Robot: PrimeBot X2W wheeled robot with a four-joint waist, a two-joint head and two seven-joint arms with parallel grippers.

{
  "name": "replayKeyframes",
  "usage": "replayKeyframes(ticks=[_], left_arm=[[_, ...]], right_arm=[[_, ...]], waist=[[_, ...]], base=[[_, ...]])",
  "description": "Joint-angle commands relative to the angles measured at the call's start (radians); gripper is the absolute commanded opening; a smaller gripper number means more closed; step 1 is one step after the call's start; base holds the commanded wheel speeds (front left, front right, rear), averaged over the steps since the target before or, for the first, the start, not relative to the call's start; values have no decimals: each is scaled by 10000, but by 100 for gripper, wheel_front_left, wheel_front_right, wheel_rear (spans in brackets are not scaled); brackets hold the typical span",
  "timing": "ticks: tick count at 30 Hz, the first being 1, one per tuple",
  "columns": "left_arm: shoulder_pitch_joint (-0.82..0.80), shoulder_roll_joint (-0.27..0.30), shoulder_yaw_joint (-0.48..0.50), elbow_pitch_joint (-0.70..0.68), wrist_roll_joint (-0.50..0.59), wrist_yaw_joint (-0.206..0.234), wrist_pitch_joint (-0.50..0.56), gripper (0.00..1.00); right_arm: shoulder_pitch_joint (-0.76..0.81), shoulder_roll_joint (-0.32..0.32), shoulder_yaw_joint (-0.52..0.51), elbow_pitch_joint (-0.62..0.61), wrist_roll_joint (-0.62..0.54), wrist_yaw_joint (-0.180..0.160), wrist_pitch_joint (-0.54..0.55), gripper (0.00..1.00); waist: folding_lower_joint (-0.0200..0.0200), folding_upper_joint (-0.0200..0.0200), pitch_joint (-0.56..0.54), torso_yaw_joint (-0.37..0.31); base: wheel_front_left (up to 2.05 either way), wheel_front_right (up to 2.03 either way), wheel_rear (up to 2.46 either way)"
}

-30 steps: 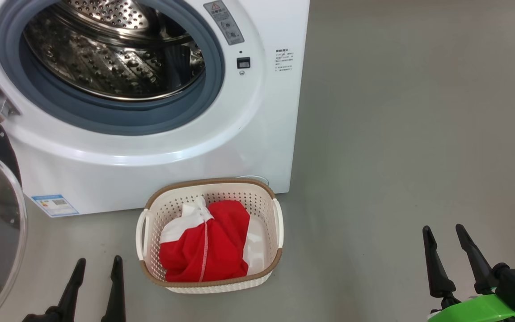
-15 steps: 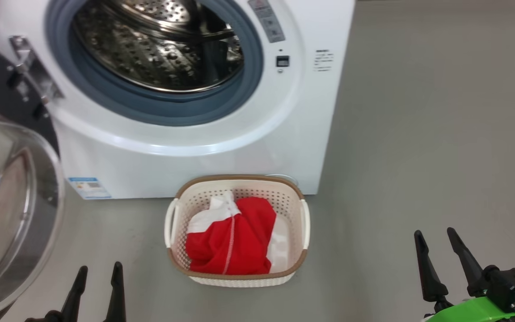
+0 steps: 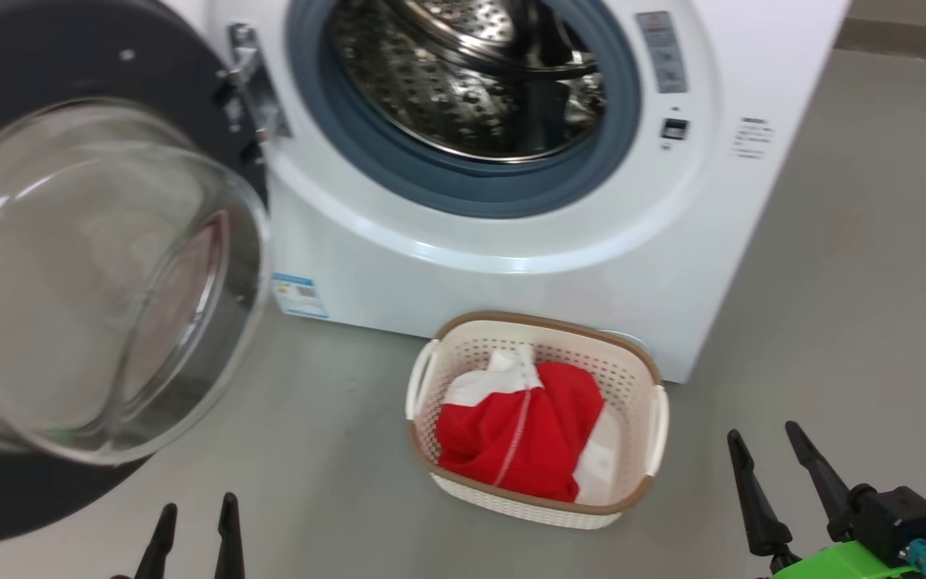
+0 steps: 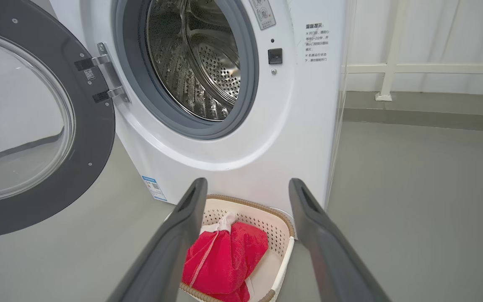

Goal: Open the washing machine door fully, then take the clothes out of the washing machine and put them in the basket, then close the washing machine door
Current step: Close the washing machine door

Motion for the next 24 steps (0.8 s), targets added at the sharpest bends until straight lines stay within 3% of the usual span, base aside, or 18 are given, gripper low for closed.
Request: replayKeyframes(ticks=[1,8,16,24], left_arm=[[-75,84,221,-241,-76,124,-82,100],[6,84,-108,-342,-357,567,-82,100],[260,83,-6,-801,-765,982,-82,100],[408,83,-28,-1019,-953,1123,-82,100]], right_arm=[[-125,-181,344,-174,14,46,-63,100],[-317,-208,786,-12,42,46,-63,100],[-951,-417,1657,349,141,46,-63,100],[-1175,-470,1943,488,250,46,-63,100]], waist=[[0,0,-161,1067],[0,0,-84,1928],[0,0,103,2079],[0,0,126,2092]], base=[[0,0,0],[0,0,0],[0,0,0],[0,0,0]])
